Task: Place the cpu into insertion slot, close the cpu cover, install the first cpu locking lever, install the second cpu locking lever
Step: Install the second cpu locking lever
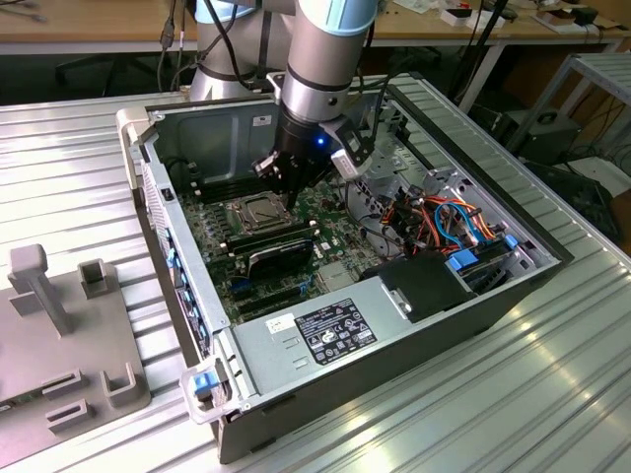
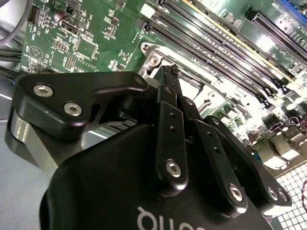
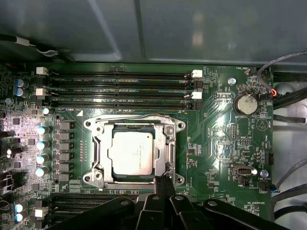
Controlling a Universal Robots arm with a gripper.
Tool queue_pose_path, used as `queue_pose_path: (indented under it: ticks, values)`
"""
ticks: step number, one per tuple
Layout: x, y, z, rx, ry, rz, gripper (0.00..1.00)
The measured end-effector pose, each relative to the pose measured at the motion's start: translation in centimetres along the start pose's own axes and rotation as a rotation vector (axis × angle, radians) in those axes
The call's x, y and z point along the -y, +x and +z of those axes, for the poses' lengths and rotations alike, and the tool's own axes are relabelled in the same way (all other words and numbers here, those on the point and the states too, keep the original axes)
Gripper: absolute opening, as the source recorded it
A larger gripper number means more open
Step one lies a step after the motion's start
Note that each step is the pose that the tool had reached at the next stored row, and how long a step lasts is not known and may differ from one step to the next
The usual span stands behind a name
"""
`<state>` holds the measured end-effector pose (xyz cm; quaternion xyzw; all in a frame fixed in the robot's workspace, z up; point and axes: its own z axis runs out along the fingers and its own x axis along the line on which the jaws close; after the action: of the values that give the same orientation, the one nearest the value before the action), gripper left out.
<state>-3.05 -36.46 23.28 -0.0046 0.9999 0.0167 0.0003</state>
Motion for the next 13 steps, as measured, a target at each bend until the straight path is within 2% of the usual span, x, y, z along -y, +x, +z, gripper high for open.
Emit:
queue_pose_path:
  ticks: [6,13]
  values:
    - [1.0,0.06,-0.02,0.0001,0.0,0.0,0.11]
    - [1.21,1.1,0.33,-0.0016,0.0001,0.0,0.11]
